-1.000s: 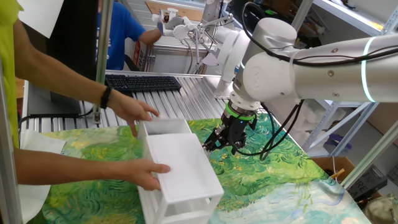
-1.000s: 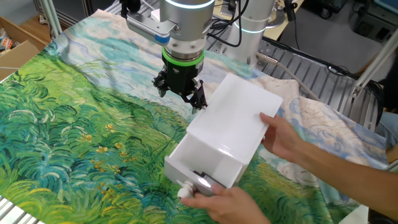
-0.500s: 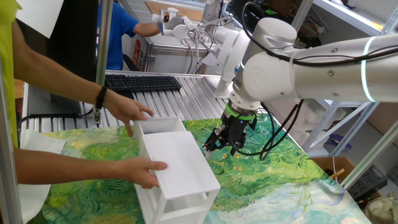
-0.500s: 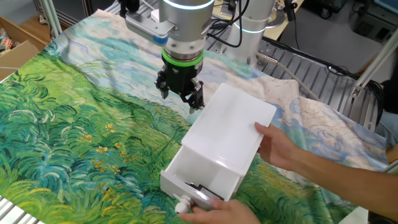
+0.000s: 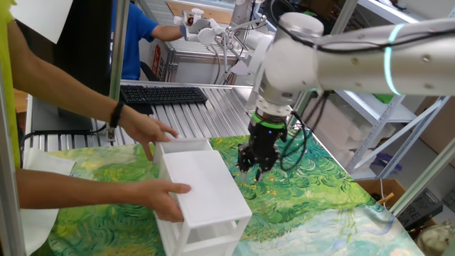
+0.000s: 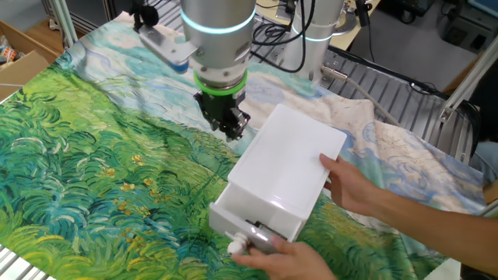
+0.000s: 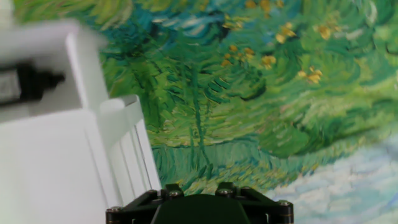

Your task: Use the gripper to push and close the drawer

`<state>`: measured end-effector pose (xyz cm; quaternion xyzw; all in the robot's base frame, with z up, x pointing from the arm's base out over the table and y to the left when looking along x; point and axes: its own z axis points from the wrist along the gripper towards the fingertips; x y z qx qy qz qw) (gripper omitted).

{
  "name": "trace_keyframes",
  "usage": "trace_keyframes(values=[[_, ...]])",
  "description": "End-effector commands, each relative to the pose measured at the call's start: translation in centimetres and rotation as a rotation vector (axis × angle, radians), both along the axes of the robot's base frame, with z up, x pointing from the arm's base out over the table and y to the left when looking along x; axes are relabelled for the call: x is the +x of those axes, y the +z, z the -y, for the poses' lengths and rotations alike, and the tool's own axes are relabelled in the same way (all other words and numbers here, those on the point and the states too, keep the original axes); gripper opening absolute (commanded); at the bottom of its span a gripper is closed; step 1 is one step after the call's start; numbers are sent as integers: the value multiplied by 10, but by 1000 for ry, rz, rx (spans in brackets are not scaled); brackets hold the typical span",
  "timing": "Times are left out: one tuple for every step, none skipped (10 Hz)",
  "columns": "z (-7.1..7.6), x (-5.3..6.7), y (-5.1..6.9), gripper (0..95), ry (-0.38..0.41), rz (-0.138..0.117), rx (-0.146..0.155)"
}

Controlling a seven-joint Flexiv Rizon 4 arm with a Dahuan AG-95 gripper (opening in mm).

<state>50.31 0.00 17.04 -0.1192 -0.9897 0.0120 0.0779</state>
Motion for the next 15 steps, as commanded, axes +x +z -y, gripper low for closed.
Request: trace_keyframes(values=[[1, -2, 0, 0, -21, 4, -4], [1, -2, 0, 0, -23, 9, -6], [1, -2, 0, 0, -17, 13, -4], [1, -2, 0, 0, -15, 17, -3], [1, -2, 0, 0, -14, 20, -2], [1, -2, 1, 0, -13, 21, -3], [2, -3, 2, 0, -10, 22, -3], [2, -3, 2, 0, -9, 27, -3], [2, -3, 2, 0, -18, 47, -7], [2, -3, 2, 0, -20, 50, -7], [2, 0, 6, 0, -17, 46, -3], [2, 4, 10, 0, -14, 43, -4], [0, 12, 20, 0, -13, 39, -5], [-2, 20, 27, 0, -14, 37, -5], [-3, 30, 32, 0, -15, 36, -6]])
